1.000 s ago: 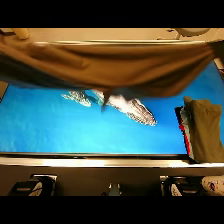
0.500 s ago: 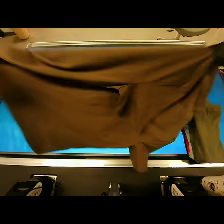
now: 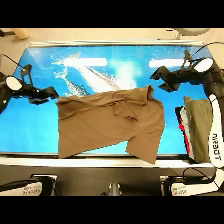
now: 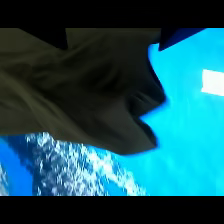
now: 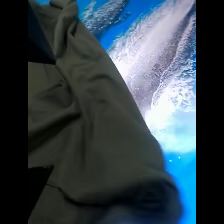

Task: Fold the shirts.

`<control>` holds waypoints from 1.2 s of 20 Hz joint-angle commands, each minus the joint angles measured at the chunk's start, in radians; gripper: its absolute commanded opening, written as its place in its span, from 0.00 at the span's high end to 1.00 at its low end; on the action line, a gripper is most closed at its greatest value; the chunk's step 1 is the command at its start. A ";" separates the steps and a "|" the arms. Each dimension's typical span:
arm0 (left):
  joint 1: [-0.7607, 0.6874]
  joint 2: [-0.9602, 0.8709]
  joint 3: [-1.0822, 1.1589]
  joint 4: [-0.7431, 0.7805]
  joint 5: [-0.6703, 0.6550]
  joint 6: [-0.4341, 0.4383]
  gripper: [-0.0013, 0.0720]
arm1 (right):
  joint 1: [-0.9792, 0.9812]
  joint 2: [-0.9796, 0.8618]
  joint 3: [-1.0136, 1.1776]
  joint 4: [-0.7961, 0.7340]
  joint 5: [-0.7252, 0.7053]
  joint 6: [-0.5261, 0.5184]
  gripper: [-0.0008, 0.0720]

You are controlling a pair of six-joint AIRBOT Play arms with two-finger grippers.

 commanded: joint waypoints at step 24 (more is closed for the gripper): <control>0.006 0.438 -0.921 -0.246 0.028 0.060 0.95 | -0.097 0.014 -0.375 -0.435 0.306 -0.170 0.23</control>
